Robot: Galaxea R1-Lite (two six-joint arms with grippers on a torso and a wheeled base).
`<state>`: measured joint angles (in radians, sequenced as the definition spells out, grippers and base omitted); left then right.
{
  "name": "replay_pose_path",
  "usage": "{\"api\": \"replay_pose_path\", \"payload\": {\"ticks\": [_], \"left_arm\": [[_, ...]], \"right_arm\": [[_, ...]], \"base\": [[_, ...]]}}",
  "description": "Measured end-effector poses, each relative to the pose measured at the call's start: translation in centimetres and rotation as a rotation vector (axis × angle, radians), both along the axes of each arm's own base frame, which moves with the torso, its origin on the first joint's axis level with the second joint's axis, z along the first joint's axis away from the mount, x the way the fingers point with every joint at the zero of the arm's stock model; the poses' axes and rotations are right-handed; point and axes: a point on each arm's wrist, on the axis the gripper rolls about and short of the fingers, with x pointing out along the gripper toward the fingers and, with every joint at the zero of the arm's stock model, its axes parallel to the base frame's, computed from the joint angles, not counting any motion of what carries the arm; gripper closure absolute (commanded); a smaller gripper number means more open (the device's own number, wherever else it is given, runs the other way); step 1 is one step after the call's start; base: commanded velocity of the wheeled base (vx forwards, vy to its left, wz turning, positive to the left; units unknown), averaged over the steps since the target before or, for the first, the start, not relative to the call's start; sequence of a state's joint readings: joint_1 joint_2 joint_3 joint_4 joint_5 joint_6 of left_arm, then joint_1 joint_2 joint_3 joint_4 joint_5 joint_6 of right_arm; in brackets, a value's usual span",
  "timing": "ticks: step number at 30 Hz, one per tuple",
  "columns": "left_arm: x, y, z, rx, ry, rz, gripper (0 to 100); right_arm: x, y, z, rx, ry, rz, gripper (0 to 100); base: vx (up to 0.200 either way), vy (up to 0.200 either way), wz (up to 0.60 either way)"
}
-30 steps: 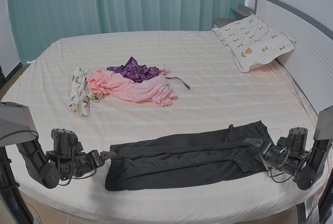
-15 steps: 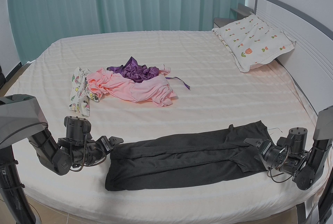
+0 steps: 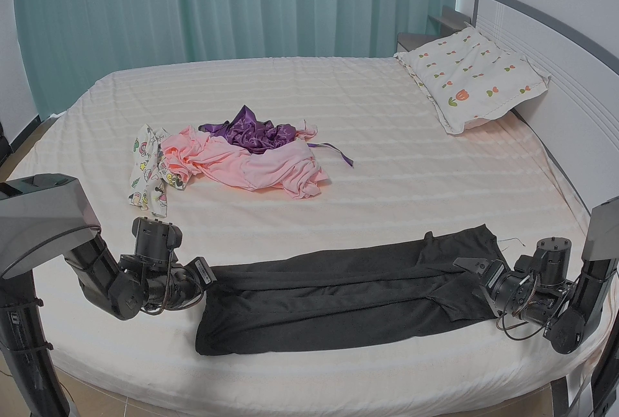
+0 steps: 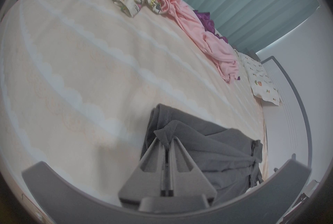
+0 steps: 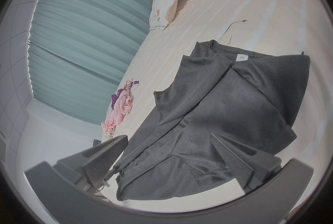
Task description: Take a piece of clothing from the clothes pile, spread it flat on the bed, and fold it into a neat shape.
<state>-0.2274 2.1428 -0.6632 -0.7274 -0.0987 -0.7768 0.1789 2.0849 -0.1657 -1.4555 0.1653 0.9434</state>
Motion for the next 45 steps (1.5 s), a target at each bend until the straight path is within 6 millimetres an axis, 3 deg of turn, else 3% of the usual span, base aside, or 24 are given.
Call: {"api": "replay_pose_path", "payload": {"ticks": [14, 20, 33, 45], "left_arm": [[0.8, -0.6, 2.5, -0.028, -0.087, 0.042, 100], [0.6, -1.0, 3.3, -0.046, -0.109, 0.039, 100], [0.8, -1.1, 5.1, -0.109, -0.151, 0.09, 100], [0.7, -1.0, 5.9, -0.106, -0.179, 0.103, 100]], "right_arm": [[0.4, 0.0, 0.0, 0.0, -0.003, -0.015, 0], [1.5, 0.2, 0.2, -0.019, -0.035, -0.077, 0], [3.8, 2.5, -0.4, -0.01, -0.018, -0.159, 0], [5.3, 2.8, -1.7, -0.006, -0.003, -0.192, 0]], "base": [[0.0, 0.0, 0.0], [0.0, 0.0, 0.0], [0.0, 0.0, 0.0], [0.0, 0.0, 0.0]]}}
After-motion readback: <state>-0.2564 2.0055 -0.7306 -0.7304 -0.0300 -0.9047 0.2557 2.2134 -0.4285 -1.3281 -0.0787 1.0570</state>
